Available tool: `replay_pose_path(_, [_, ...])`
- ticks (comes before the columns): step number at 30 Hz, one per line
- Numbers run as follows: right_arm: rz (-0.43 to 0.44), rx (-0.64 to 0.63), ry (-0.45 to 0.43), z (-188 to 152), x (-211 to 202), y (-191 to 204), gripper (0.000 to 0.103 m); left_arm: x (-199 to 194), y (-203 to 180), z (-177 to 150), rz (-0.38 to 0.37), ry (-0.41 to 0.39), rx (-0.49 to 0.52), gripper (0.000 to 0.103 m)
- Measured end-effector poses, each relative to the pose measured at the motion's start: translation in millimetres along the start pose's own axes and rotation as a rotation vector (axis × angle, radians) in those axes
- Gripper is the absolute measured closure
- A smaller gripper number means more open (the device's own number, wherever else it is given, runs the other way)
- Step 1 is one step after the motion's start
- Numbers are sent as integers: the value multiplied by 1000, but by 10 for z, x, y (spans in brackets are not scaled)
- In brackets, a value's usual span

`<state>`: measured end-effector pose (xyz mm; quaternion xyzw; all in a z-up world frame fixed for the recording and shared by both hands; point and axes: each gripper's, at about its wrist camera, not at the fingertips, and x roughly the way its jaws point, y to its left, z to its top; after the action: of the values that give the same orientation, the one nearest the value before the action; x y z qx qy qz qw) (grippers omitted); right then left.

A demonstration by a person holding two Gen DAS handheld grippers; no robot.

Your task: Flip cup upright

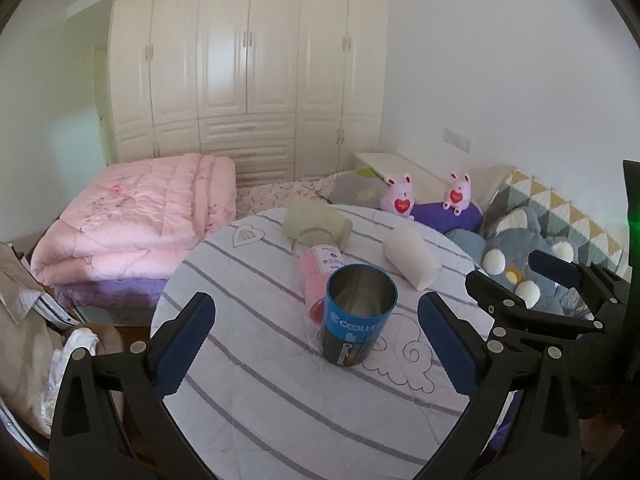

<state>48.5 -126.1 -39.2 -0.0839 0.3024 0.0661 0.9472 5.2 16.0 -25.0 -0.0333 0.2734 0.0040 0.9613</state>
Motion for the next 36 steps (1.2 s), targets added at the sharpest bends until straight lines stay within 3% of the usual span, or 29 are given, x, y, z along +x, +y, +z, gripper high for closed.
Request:
replay_pose_path(8, [-12, 16, -40, -27, 29, 35, 23, 59, -6, -16, 52, -14, 35, 0])
replay_pose_path(26, [-68, 20, -16, -72, 180, -13, 23, 278, -15, -41, -5, 76, 26, 0])
replay_pose_path(31, [-60, 31, -39, -58, 169, -51, 23, 222, -49, -15, -10, 16, 39, 0])
replay_pose_path(36, [-67, 21, -143, -39, 38, -69, 23, 112, -86, 9, -21, -88, 57, 0])
